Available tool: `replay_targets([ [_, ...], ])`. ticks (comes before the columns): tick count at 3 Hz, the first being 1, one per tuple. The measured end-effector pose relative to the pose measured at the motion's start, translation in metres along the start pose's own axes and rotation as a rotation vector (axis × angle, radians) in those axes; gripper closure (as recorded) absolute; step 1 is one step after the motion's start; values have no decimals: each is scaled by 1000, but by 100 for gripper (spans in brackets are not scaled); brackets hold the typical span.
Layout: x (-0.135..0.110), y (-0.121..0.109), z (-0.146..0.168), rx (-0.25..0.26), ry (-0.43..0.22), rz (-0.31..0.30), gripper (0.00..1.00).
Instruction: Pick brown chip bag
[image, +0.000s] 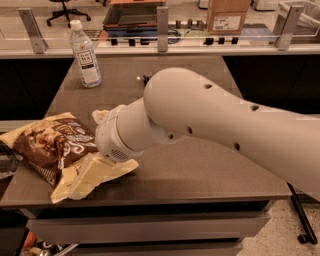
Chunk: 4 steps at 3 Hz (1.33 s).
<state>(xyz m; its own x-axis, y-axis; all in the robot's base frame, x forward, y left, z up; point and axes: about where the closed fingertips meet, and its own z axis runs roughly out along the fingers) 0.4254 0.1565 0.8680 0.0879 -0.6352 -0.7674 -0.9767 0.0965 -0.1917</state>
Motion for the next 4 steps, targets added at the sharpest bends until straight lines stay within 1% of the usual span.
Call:
replay_targets([
  [1,1,17,30,-23,3,-11,0],
  [2,6,21,62,-54,12,-10,0],
  [3,3,23,64,-59,12,-19,17],
  [4,1,24,63,-58,12,-24,41],
])
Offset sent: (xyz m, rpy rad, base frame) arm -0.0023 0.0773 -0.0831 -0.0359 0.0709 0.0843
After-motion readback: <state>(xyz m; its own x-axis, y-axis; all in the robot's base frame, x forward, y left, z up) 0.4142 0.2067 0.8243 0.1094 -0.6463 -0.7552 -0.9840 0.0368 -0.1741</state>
